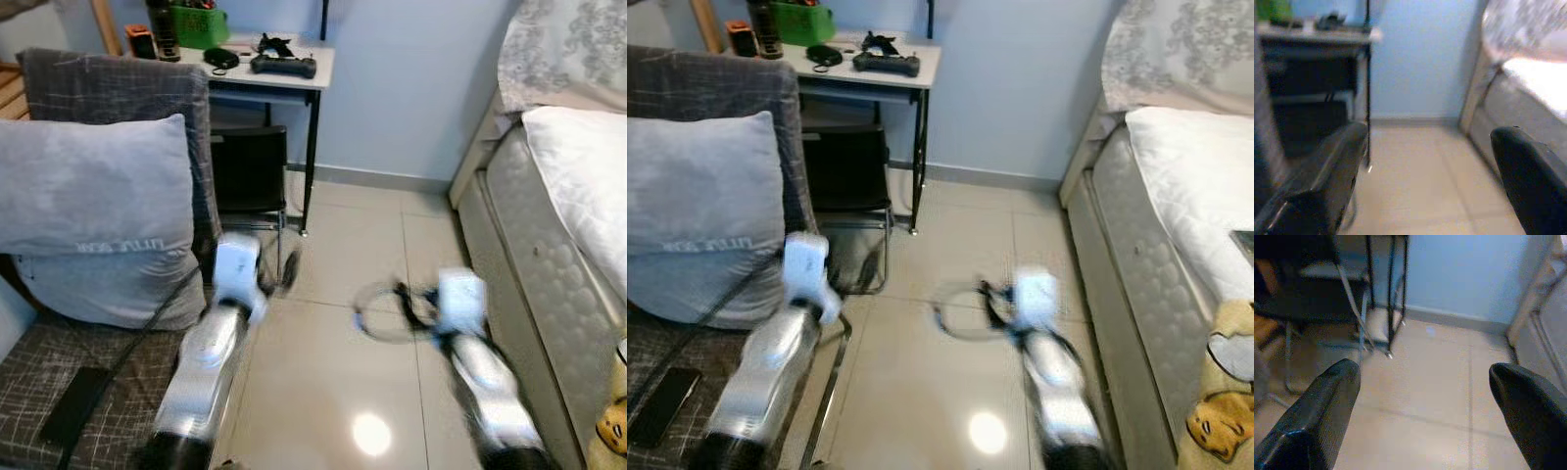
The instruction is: Clean up the room
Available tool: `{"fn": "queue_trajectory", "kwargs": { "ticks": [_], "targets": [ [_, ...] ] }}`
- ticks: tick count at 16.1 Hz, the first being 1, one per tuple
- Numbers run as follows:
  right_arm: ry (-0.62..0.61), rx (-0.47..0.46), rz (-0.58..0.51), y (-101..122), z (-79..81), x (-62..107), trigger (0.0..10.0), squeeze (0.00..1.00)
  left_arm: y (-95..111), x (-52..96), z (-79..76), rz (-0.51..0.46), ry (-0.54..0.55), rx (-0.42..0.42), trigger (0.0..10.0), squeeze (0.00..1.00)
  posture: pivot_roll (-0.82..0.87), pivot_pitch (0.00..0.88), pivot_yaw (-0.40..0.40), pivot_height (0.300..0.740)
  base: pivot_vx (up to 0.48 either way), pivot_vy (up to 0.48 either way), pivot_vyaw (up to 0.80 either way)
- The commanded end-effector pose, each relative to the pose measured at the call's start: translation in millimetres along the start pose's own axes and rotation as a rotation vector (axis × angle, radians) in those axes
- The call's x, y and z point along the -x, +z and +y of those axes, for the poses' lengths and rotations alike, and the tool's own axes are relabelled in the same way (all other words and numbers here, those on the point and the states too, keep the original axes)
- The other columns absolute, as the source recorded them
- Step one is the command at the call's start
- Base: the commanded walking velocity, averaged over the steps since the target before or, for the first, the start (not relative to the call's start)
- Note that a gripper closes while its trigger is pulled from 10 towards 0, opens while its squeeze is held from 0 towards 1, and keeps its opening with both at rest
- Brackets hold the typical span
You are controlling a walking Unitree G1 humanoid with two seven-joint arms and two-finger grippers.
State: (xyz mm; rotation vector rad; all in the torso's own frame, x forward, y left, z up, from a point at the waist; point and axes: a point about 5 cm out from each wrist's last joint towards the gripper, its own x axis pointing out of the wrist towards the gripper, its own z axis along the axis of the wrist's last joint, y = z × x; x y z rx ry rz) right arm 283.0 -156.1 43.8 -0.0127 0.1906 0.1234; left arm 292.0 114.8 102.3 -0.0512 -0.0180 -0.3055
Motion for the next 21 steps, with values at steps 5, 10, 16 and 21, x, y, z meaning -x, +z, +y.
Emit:
{"fn": "queue_trajectory", "kwargs": {
  "ticks": [5, 10, 16, 21],
  "targets": [
    [-0.051, -0.002, 0.005, -3, -12.3, -1.1, 10.0, 0.00, -2, -12.3, 0.5, -0.001, 0.012, 0.003, 10.0, 0.00, 0.02, 0.000, -0.019, 0.740, 0.393, -0.269, -0.53],
    [-0.114, -0.005, 0.023, -13, -24.1, 8.8, 10.0, 0.00, -18, -3.9, 21.8, 0.081, 0.040, -0.046, 10.0, 0.00, 0.01, 0.000, -0.003, 0.740, 0.049, 0.096, -0.57],
    [-0.089, 0.007, -0.019, -9, -15.8, 7.0, 10.0, 0.00, -18, -5.9, 28.2, 0.090, 0.052, -0.073, 10.0, 0.00, 0.00, 0.000, 0.000, 0.740, 0.079, 0.160, -0.49],
    [-0.074, 0.014, -0.025, -4, -12.5, 0.8, 10.0, 0.00, -16, -9.7, 24.1, 0.075, 0.032, -0.093, 10.0, 0.00, 0.00, 0.000, -0.003, 0.740, 0.480, 0.000, -0.26]
  ]
}}
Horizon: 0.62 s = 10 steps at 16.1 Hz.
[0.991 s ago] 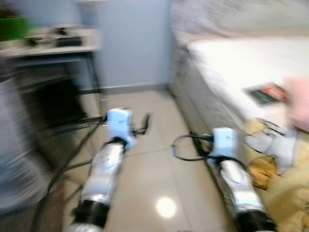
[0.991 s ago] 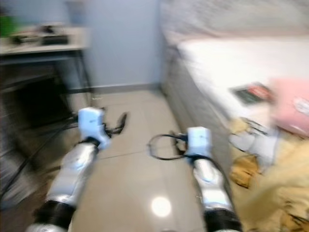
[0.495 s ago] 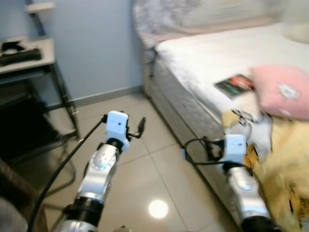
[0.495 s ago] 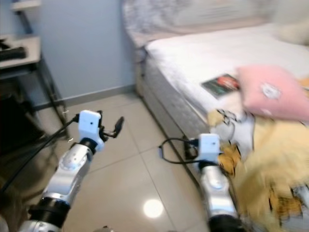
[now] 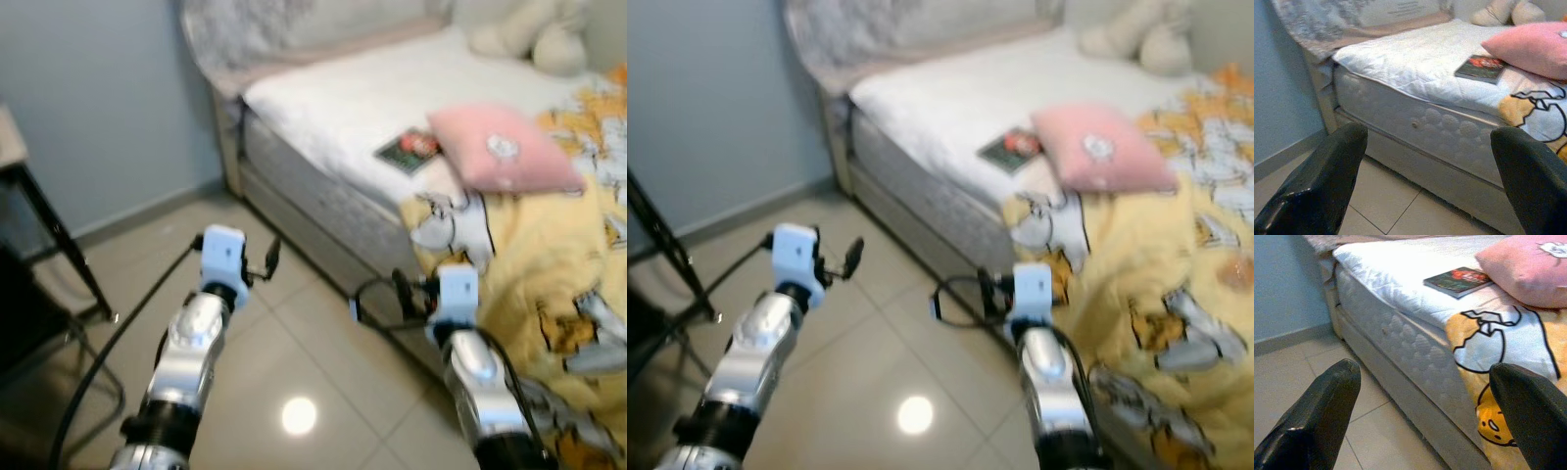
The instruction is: Clean up the room
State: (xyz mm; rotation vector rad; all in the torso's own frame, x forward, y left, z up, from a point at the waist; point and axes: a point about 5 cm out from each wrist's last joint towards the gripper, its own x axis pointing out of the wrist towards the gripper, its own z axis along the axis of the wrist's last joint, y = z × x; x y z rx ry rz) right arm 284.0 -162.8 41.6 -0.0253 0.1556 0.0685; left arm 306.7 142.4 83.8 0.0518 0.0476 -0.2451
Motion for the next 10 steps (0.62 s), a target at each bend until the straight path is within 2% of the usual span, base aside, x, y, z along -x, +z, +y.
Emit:
{"fn": "queue_trajectory", "kwargs": {
  "ticks": [1, 5, 7, 10],
  "targets": [
    [-0.023, 0.003, 0.006, -1.2, -7.7, 0.8, 10.0, 0.00, 2.6, -4.3, -7.8, -0.008, -0.033, -0.002, 10.0, 0.00, 0.00, 0.000, -0.002, 0.740, 0.480, 0.000, -0.73],
    [-0.033, 0.002, 0.014, -5.5, -10.5, 2.2, 10.0, 0.00, 1.7, -5.0, -4.2, -0.008, -0.019, 0.012, 10.0, 0.00, 0.01, 0.000, -0.005, 0.740, 0.480, 0.000, -0.72],
    [-0.040, -0.012, 0.008, -5.5, -11.5, 3.0, 10.0, 0.00, 1.1, -3.8, -1.7, -0.016, -0.014, 0.037, 10.0, 0.00, 0.01, 0.000, -0.007, 0.740, 0.480, 0.000, -0.72],
    [-0.045, -0.053, -0.031, -0.9, -15.3, 3.8, 10.0, 0.00, -1.6, -2.2, -1.5, -0.016, -0.021, 0.027, 10.0, 0.00, 0.01, 0.000, -0.011, 0.740, 0.480, 0.000, -0.74]
  ]
}}
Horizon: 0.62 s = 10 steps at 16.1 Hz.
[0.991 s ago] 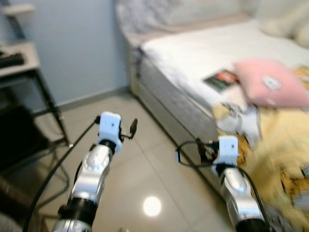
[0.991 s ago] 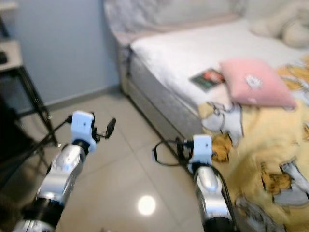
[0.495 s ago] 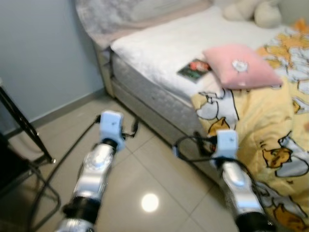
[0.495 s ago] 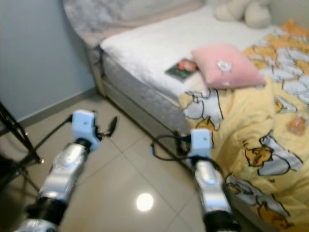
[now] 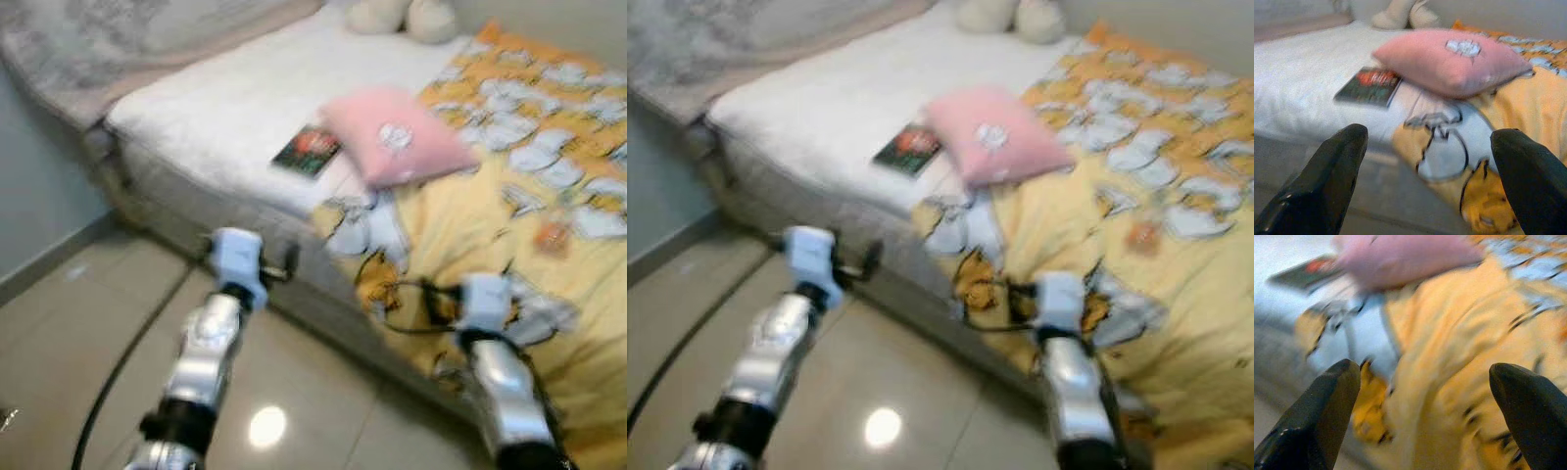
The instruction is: Clean up the room
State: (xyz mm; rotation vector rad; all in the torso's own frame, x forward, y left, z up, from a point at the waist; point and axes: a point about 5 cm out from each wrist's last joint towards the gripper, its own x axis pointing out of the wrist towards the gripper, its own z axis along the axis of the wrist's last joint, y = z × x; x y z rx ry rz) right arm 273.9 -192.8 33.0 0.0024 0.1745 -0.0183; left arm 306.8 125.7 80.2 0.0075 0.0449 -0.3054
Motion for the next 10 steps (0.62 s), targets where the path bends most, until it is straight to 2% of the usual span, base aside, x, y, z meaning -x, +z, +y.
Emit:
{"fn": "queue_trajectory", "kwargs": {
  "ticks": [1, 2, 3, 4, 5, 6, 7, 8, 10],
  "targets": [
    [0.040, -0.018, -0.039, 8, 14.9, -6.3, 10.0, 0.00, 2, 2.4, 15.3, -0.005, 0.049, -0.033, 10.0, 0.00, 0.01, 0.000, -0.012, 0.740, 0.480, 0.000, -0.74],
    [0.048, -0.012, -0.037, 8, 16.6, -6.7, 10.0, 0.00, 1, 1.9, 16.6, 0.001, 0.059, -0.053, 10.0, 0.00, 0.01, 0.000, -0.012, 0.740, 0.000, 0.000, -0.74],
    [0.051, 0.010, -0.056, 10, 18.1, -6.6, 10.0, 0.00, -1, 1.2, 16.6, 0.010, 0.057, -0.039, 10.0, 0.00, 0.01, 0.000, -0.015, 0.740, 0.000, 0.000, 0.00],
    [0.049, 0.026, -0.053, 10, 18.9, -6.9, 10.0, 0.00, 0, 1.2, 16.8, 0.002, 0.052, 0.020, 10.0, 0.00, 0.01, 0.000, -0.014, 0.740, 0.000, 0.371, 0.00],
    [0.056, 0.005, -0.051, 11, 20.9, -7.3, 10.0, 0.00, 1, 1.1, 18.8, -0.004, 0.053, 0.024, 10.0, 0.00, 0.01, 0.000, -0.014, 0.740, 0.000, 0.480, 0.00],
    [0.068, -0.033, -0.065, 13, 24.0, -6.5, 10.0, 0.00, 2, 2.4, 21.3, -0.006, 0.056, 0.009, 10.0, 0.00, 0.01, 0.000, -0.012, 0.740, 0.000, 0.480, -0.79],
    [0.093, -0.035, -0.078, 14, 27.0, -2.4, 10.0, 0.00, -2, 10.2, 21.6, 0.005, 0.044, 0.005, 10.0, 0.00, 0.00, 0.000, -0.010, 0.740, 0.000, 0.480, -0.76],
    [0.111, -0.019, -0.066, 10, 28.0, 1.4, 10.0, 0.00, -9, 18.7, 19.0, 0.031, 0.014, -0.008, 10.0, 0.00, 0.00, 0.000, -0.008, 0.740, 0.000, 0.480, -0.76],
    [0.123, -0.002, -0.021, -1, 27.0, 5.2, 10.0, 0.00, -19, 23.7, 19.2, 0.068, 0.020, -0.041, 10.0, 0.00, 0.00, 0.000, -0.005, 0.740, 0.000, 0.480, -0.76]
  ]
}}
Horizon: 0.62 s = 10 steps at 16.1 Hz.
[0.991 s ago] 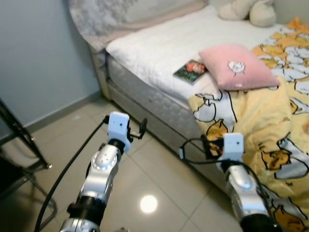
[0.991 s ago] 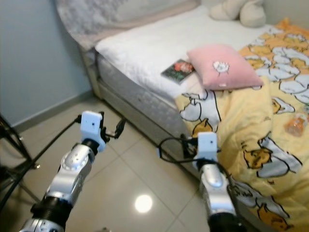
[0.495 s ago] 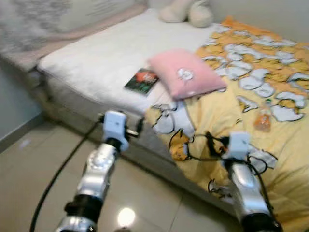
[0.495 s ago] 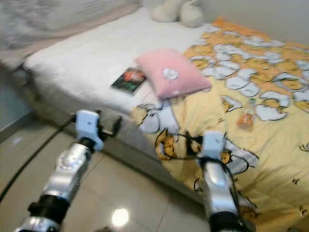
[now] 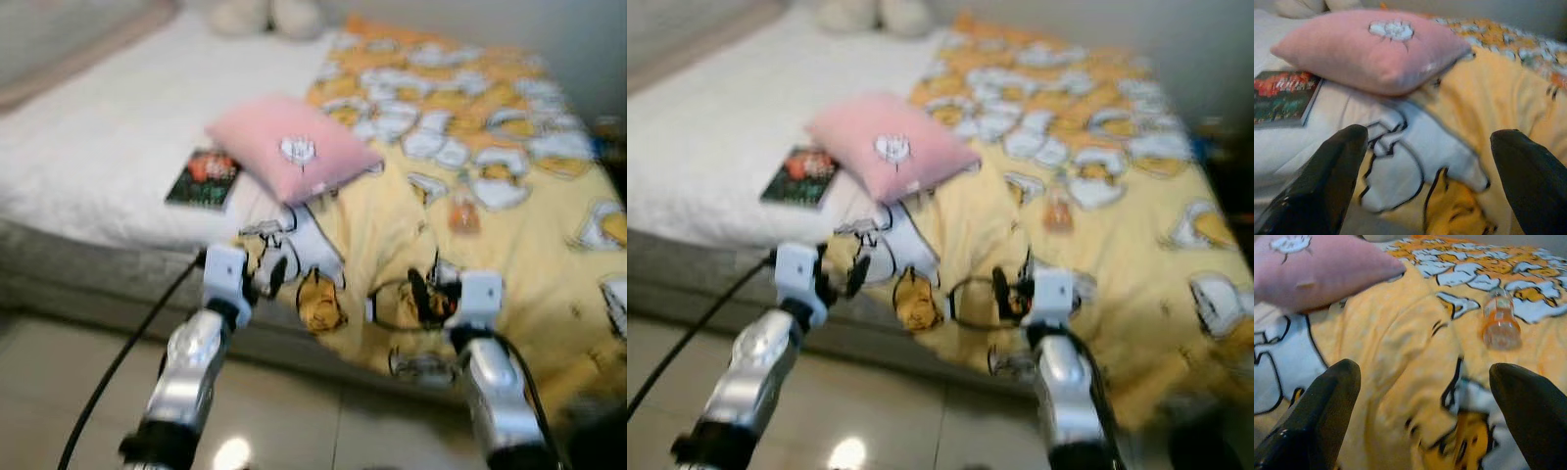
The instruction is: Clean up the room
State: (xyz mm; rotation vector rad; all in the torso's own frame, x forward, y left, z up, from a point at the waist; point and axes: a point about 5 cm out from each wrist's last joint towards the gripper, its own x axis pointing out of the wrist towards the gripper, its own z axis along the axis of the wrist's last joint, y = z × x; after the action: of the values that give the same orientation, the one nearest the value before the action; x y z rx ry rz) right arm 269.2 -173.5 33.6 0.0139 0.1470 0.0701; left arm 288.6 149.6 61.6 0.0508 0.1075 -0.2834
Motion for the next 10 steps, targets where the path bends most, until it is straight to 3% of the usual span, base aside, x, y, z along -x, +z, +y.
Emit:
{"fn": "queue_trajectory", "kwargs": {
  "ticks": [1, 5, 10],
  "targets": [
    [0.045, -0.011, 0.018, -4, 9.9, -0.8, 10.0, 0.00, 4, -5.7, 3.9, 0.004, 0.045, -0.048, 10.0, 0.00, 0.00, 0.000, -0.004, 0.740, 0.000, 0.000, -0.51],
    [0.065, -0.003, 0.007, 2, 14.7, -7.2, 10.0, 0.00, 22, -15.1, -1.2, -0.066, 0.060, 0.000, 10.0, 0.00, -0.01, 0.000, 0.000, 0.740, 0.000, 0.000, 0.00],
    [0.054, 0.018, -0.010, 9, 10.3, -12.2, 10.0, 0.00, 29, -19.0, -6.3, -0.105, 0.104, 0.036, 10.0, 0.00, -0.01, 0.000, -0.006, 0.740, 0.480, 0.000, 0.00]
  ]
}}
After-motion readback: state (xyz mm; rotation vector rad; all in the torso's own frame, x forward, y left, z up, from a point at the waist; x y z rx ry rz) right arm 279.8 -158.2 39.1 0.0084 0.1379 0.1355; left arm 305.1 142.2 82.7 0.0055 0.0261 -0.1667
